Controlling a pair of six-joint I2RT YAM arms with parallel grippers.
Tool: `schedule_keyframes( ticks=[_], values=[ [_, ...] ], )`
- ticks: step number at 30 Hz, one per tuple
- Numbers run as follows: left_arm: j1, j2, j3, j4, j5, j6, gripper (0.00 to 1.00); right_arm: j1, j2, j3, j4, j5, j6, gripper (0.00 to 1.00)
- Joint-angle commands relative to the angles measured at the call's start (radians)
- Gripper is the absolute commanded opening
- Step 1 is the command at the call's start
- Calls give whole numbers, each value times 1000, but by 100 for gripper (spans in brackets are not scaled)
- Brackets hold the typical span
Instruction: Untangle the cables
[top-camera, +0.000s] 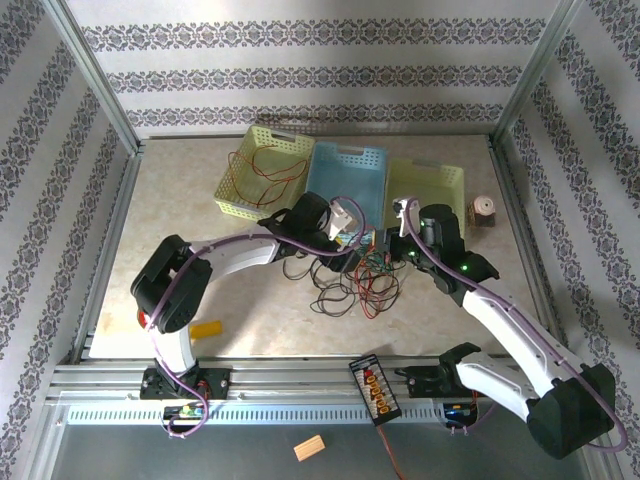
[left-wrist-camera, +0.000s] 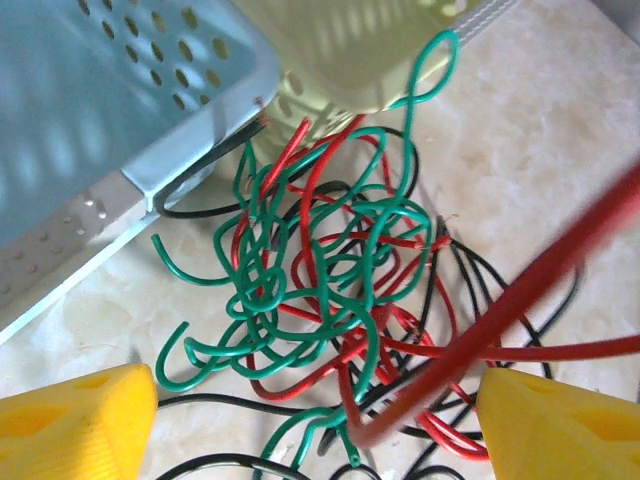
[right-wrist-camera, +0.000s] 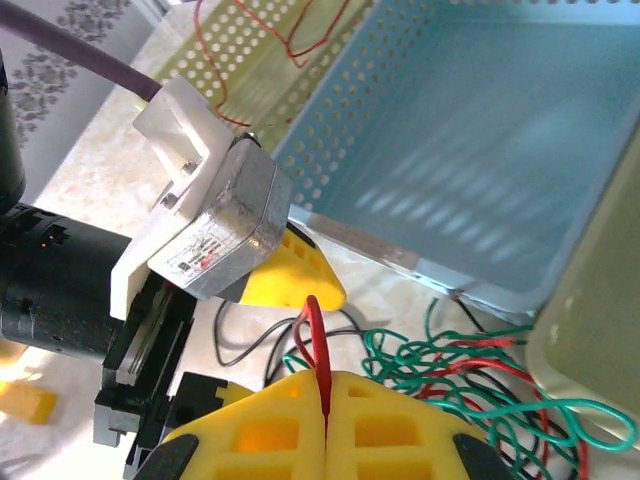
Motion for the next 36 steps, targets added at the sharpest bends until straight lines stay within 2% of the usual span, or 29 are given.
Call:
schedule_keyframes(
  ticks=[1, 4, 8, 12, 15, 19, 20, 21, 23, 25, 29, 36],
  values=[
    [-12, -80, 32, 8, 34, 67, 83, 2, 27, 26, 21, -86, -3, 5],
    [-14, -81, 61, -46, 43, 111, 81, -4, 34, 19, 44, -113, 9, 5],
    [-13, -54, 86, -41, 29, 126, 79, -29, 32, 12, 66, -186, 30, 5],
    [-13, -3, 129, -7, 26, 111, 70, -39, 23, -3, 67, -215, 41, 5],
    [-13, 30, 162, 16, 35, 93, 54, -49, 17, -13, 76, -232, 57, 5],
    [-13, 44, 175, 73, 72, 29, 12, -62, 21, -30, 77, -225, 67, 6],
    [-12, 38, 165, 99, 63, 9, 5, -65, 22, -37, 76, -205, 72, 12],
    [-11, 29, 152, 124, 45, -12, 0, -65, 19, -46, 73, -171, 78, 29],
    [-10, -1, 110, 183, 5, -51, 0, -72, 13, -78, 68, -93, 102, 55],
    [-9, -34, 83, 205, -20, -67, 0, -82, 23, -103, 55, -44, 122, 68],
    [-2, -105, 34, 234, -16, -84, 0, -84, 94, -114, 5, -30, 114, 77],
    [25, -161, -1, 230, -18, -103, 0, -79, 206, -152, 37, -58, 93, 77]
  ],
)
